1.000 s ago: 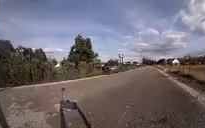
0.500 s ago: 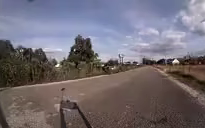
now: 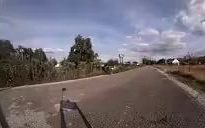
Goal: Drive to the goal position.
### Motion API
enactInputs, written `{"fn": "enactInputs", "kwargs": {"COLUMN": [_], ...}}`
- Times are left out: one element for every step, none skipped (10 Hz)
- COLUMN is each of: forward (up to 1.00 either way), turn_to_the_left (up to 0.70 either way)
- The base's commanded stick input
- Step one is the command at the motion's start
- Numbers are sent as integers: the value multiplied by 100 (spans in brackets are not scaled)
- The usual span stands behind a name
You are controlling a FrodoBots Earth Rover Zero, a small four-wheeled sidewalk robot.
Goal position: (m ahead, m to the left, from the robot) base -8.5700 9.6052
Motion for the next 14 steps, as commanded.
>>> {"fn": "enactInputs", "kwargs": {"forward": [0, 0, 4, 4, 4, 4, 2, 1, 3, 0, 4, 4, 4, 2], "turn_to_the_left": [0, 0, 0, 0, 0, 0, 0, 0, 0, 0, 0, 0, 0, 0]}}
